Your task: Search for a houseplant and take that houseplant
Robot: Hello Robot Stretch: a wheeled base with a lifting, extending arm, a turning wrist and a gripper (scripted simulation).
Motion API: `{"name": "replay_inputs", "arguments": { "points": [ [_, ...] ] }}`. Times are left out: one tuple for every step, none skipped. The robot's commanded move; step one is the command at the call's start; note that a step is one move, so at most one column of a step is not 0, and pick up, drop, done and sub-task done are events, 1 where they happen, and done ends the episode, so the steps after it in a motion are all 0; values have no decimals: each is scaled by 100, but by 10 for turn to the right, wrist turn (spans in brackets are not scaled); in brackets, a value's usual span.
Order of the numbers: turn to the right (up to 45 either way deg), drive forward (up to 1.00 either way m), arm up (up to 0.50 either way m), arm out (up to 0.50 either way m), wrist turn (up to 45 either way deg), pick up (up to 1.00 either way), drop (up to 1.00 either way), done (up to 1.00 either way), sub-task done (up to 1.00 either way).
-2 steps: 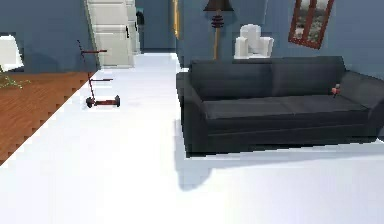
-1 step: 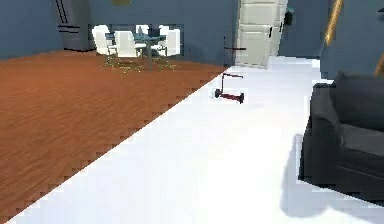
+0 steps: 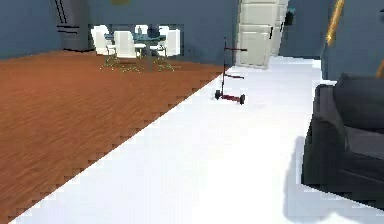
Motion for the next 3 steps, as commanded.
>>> {"name": "replay_inputs", "arguments": {
  "points": [
    [450,0,0,0,0,0,0,0,0],
    [450,0,0,0,0,0,0,0,0],
    [450,0,0,0,0,0,0,0,0]
  ]
}}
